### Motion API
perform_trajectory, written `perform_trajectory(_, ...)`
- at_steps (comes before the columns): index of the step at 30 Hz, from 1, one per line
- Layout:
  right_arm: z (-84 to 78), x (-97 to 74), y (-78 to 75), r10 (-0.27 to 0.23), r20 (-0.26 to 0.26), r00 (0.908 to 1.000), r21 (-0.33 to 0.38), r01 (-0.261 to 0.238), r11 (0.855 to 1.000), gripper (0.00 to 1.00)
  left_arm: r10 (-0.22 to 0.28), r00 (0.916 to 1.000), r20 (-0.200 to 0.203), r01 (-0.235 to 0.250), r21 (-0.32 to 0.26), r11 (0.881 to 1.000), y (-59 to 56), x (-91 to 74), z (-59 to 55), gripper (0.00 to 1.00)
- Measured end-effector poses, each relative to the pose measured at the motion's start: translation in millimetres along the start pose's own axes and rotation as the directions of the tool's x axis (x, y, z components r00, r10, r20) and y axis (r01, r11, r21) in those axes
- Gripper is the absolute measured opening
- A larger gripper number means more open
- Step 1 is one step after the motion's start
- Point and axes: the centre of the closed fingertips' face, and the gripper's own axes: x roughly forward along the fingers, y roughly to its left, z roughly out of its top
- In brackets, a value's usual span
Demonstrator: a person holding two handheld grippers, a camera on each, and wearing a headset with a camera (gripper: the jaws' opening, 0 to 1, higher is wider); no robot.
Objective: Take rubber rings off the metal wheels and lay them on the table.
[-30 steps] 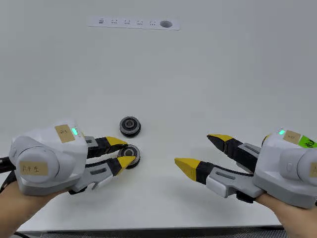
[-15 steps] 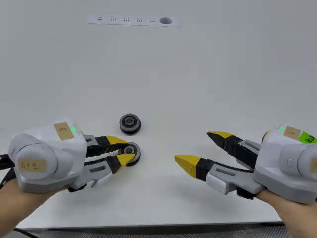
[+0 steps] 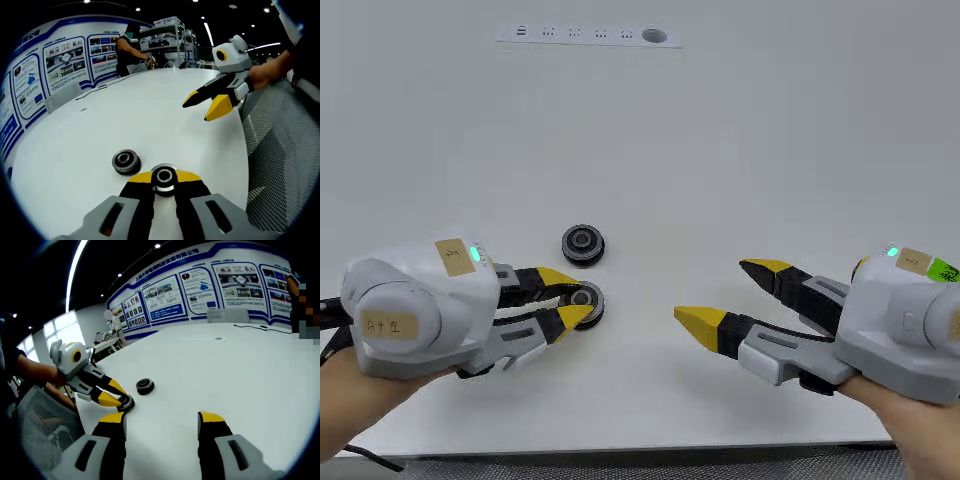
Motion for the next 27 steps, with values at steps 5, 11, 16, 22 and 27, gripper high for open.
perform_trajectory(5,2.6,0.0,0.5,0.002,0.011,0.9999,0.004,-0.002,1.000,0.58,0.004,1.0000,-0.002,-0.004,0.025,1.000,-0.9,0.2,-0.9,0.15)
perform_trajectory(11,5.2,0.6,3.6,0.011,0.019,0.9998,0.003,-0.011,1.000,0.58,-0.004,1.0000,-0.005,0.004,0.044,0.999,-1.2,0.7,-1.5,0.15)
perform_trajectory(16,12.4,4.5,15.6,0.047,0.043,0.9979,0.034,-0.049,0.998,0.58,-0.017,0.9999,-0.005,0.017,0.061,0.998,-1.0,0.9,-1.9,0.14)
perform_trajectory(22,18.5,18.7,37.1,0.126,0.076,0.9892,0.110,-0.133,0.985,0.57,-0.026,0.9996,-0.011,0.027,0.066,0.997,-0.8,1.0,-2.0,0.14)
perform_trajectory(27,13.8,27.6,49.8,0.183,0.068,0.9807,0.168,-0.192,0.967,0.56,-0.034,0.9992,-0.020,0.035,0.072,0.997,-1.0,0.9,-1.9,0.14)
